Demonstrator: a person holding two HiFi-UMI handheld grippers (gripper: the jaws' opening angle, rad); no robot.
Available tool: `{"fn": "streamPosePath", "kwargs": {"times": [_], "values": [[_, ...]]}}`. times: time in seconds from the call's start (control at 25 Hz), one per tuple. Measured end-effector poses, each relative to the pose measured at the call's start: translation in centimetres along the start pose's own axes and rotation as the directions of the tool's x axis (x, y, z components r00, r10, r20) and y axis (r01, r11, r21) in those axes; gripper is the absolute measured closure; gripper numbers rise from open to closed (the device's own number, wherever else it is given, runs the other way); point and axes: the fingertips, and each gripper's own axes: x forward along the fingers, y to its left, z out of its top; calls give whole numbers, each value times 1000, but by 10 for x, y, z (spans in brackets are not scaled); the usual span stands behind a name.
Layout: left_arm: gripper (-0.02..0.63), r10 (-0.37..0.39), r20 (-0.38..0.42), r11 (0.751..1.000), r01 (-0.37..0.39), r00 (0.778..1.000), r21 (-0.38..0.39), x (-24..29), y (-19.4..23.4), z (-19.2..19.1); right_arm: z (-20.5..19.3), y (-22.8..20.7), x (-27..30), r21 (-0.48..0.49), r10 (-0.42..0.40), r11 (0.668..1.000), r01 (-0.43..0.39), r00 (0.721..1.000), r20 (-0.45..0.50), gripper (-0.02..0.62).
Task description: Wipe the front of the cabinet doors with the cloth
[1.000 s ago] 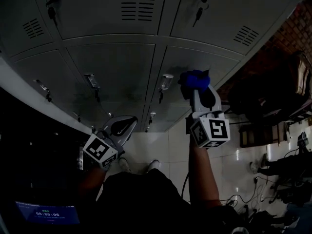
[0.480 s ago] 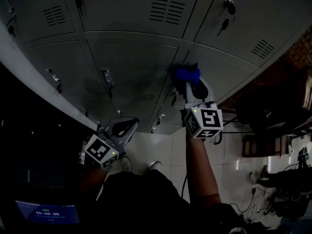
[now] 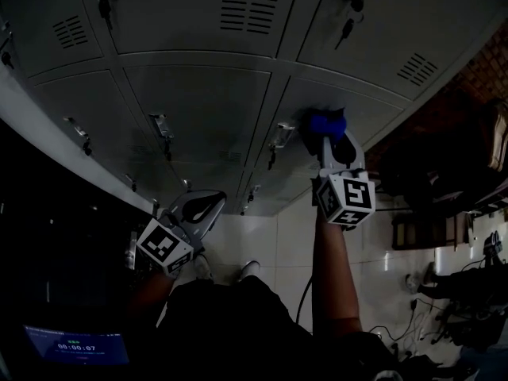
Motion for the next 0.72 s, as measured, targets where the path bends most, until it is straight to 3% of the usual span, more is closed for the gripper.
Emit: {"fn": "streamPosePath", "kwargs": {"times": [0.36, 0.72], "values": [[606, -25, -7, 1000, 25, 1000, -7, 29, -18, -6, -17, -75, -27, 3, -124, 992, 124, 992, -20, 511], [606, -43, -15, 999, 43, 999, -8, 52, -32, -9, -31, -144, -51, 23, -258, 966, 259, 965, -42, 511]]}}
